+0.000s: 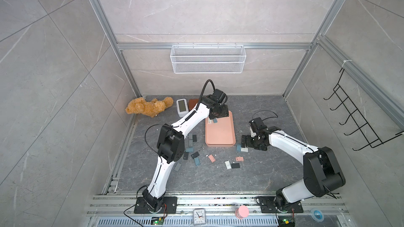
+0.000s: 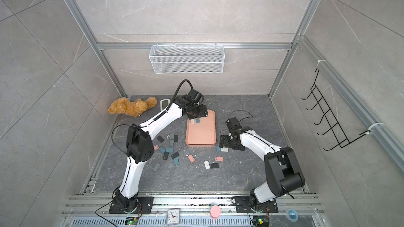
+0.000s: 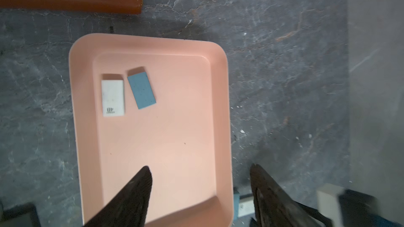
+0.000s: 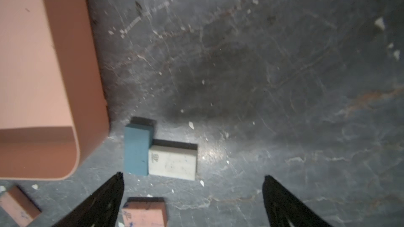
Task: Put the eraser in the storage box
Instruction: Adjust the eraser at the center of the board.
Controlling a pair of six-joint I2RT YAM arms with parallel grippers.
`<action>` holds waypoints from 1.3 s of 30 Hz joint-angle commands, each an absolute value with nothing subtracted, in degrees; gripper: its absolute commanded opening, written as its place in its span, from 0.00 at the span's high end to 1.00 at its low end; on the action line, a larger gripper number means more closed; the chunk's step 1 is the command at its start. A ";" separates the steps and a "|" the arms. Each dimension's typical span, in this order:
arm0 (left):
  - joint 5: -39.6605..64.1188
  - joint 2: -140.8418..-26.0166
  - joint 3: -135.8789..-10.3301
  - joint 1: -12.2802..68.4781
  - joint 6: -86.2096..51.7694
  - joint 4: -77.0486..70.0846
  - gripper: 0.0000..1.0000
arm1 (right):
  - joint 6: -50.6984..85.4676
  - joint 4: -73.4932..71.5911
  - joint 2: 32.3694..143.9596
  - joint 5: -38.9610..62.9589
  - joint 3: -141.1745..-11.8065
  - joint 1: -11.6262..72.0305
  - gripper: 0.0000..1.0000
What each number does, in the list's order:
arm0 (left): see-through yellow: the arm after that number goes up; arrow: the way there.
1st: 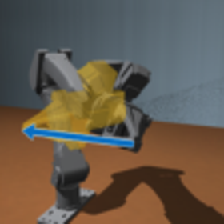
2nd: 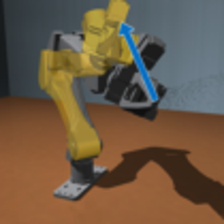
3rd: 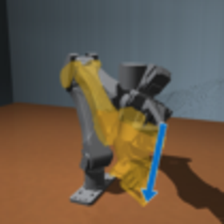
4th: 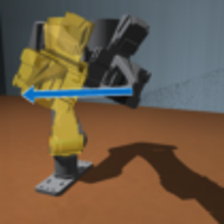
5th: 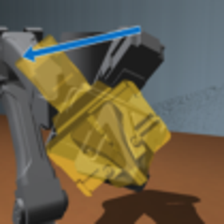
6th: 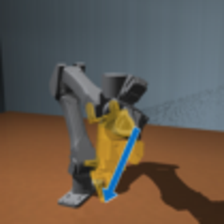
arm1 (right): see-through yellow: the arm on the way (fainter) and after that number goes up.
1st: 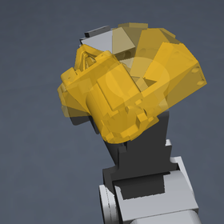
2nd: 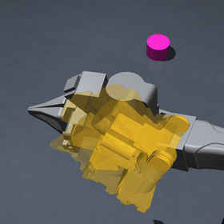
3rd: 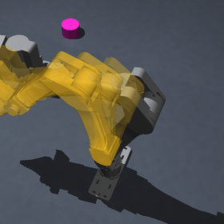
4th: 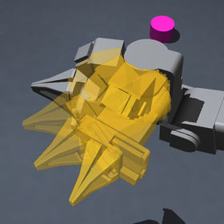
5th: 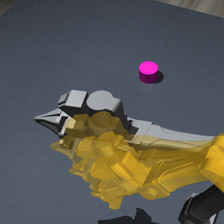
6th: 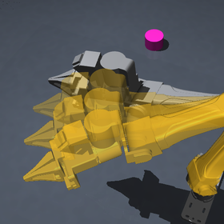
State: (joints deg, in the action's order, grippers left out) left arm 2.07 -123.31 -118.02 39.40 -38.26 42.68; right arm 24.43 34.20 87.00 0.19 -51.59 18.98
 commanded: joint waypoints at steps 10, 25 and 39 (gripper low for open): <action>5.09 -107.66 -98.66 42.86 -45.89 33.11 0.04 | 27.83 39.08 86.22 -3.08 -47.61 19.17 0.00; 4.02 -103.41 -92.31 43.86 -48.24 30.06 0.01 | 25.37 37.80 97.03 -3.69 -56.35 19.55 0.01; 2.94 -99.99 -88.21 43.95 -48.78 29.90 0.01 | 23.91 37.56 103.44 2.03 -63.08 19.44 0.08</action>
